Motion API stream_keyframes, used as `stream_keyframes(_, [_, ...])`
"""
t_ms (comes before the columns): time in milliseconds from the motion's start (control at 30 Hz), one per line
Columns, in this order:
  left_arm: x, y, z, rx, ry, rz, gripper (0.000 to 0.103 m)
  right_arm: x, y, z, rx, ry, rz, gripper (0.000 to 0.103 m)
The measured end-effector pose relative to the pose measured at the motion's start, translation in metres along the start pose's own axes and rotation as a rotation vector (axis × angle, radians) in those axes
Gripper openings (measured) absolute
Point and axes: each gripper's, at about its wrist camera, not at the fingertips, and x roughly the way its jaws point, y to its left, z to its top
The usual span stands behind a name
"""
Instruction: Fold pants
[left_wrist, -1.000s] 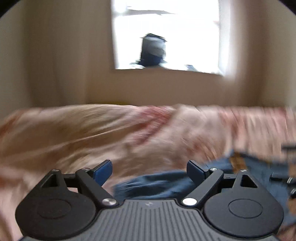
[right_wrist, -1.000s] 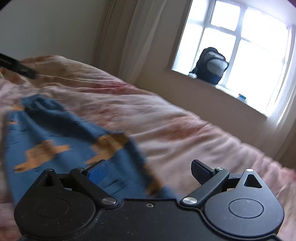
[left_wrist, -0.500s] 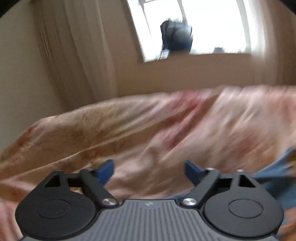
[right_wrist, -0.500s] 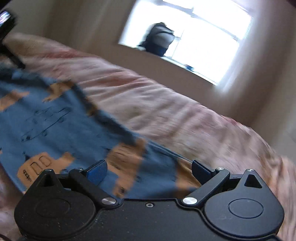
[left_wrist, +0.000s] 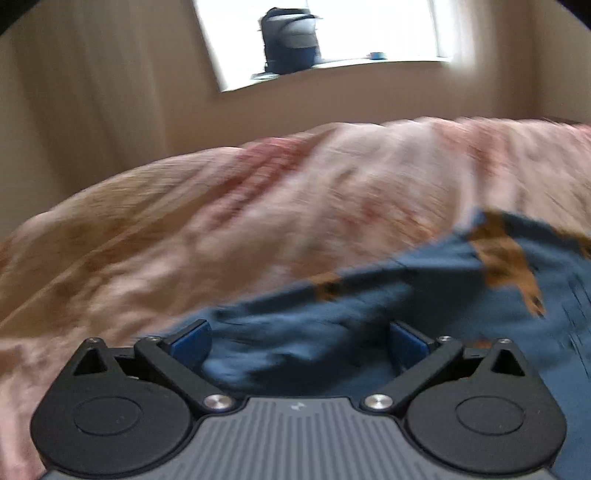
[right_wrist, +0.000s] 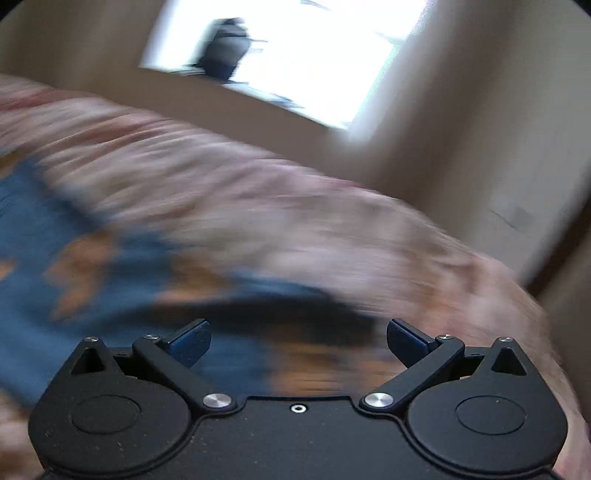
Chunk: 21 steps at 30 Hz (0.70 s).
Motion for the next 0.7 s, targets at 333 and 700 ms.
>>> stream_keyframes(333, [-0.075, -0.088, 0.103, 0.109, -0.072, -0.266, 0.102, -0.006, -0.110, -0.049, 0.579, 0.082, 0.115, 0.102])
stream_keyframes(700, [-0.101, -0.331, 0.107, 0.491, -0.004, -0.773, 0.102, 0.010, -0.125, -0.091, 0.849, 0.173, 0.413, 0.102])
